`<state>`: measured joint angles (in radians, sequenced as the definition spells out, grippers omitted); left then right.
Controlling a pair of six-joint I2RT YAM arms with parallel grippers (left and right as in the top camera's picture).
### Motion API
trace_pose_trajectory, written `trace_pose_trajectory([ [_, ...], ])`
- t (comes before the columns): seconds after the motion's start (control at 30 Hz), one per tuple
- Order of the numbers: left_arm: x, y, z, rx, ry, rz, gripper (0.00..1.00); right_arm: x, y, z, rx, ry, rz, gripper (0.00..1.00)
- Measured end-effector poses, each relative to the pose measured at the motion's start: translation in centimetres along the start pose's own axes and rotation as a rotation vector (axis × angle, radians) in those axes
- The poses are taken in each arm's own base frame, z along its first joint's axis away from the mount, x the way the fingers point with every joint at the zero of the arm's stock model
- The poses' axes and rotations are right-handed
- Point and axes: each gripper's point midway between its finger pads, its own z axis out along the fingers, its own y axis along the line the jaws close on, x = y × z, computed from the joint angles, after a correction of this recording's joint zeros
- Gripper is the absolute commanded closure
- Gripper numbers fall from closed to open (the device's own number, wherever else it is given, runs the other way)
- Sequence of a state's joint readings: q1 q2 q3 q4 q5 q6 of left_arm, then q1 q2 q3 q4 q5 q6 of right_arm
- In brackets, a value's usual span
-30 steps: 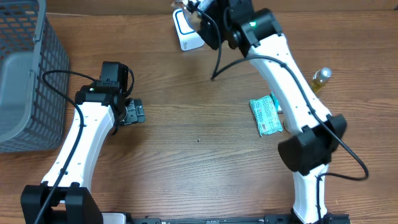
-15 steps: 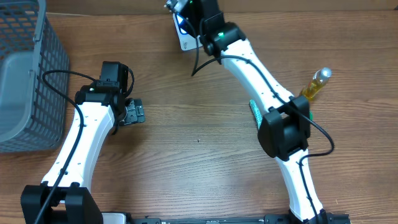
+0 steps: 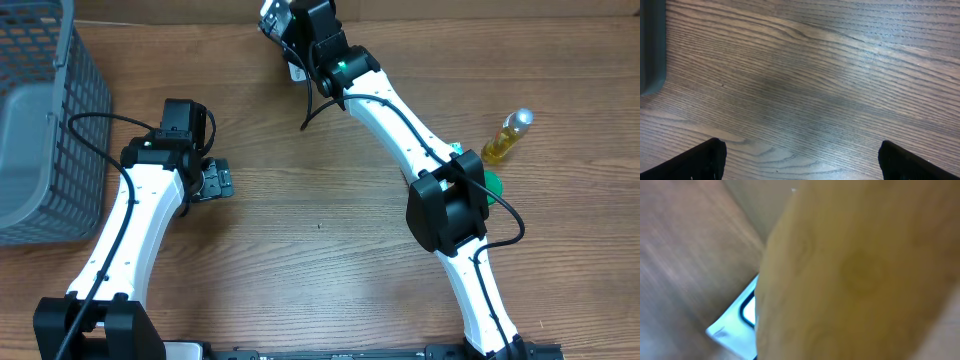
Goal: Scan the item barcode
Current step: 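Hold the bag's label against the white scanner with the right gripper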
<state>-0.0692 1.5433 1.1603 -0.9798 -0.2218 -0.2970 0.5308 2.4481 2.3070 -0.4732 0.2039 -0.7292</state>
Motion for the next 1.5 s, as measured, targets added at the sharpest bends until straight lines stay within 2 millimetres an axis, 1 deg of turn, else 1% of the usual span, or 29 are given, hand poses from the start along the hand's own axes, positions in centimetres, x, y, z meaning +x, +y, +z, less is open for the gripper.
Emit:
trace_pose_trajectory([
  [0.4, 0.0, 0.0, 0.0, 0.0, 0.0, 0.0, 0.01, 1.1, 2.5, -0.2, -0.122, 0.031, -0.01, 0.96],
  [0.57, 0.0, 0.0, 0.0, 0.0, 0.0, 0.0, 0.0, 0.9, 3.9, -0.4, -0.198, 0.006, -0.005, 0.95],
  [0.6, 0.0, 0.0, 0.0, 0.0, 0.0, 0.0, 0.0, 0.8, 4.2, -0.4, -0.211, 0.003, -0.005, 0.95],
  [0.63, 0.0, 0.0, 0.0, 0.0, 0.0, 0.0, 0.0, 0.9, 4.4, -0.5, -0.225, 0.002, -0.004, 0.92],
  [0.67, 0.0, 0.0, 0.0, 0.0, 0.0, 0.0, 0.0, 1.0, 4.6, -0.5, -0.233, 0.006, -0.001, 0.91],
  [0.77, 0.0, 0.0, 0.0, 0.0, 0.0, 0.0, 0.01, 1.3, 5.3, -0.7, -0.264, 0.016, 0.0, 0.9],
  [0.9, 0.0, 0.0, 0.0, 0.0, 0.0, 0.0, 0.0, 1.6, 5.6, -0.8, -0.283, 0.026, 0.0, 0.91],
  [1.0, 0.0, 0.0, 0.0, 0.0, 0.0, 0.0, 0.0, 1.6, 5.7, -0.8, -0.289, 0.026, 0.001, 0.96],
  [1.5, 0.0, 0.0, 0.0, 0.0, 0.0, 0.0, 0.0, 1.9, 5.9, -0.9, -0.304, 0.033, 0.005, 0.96],
])
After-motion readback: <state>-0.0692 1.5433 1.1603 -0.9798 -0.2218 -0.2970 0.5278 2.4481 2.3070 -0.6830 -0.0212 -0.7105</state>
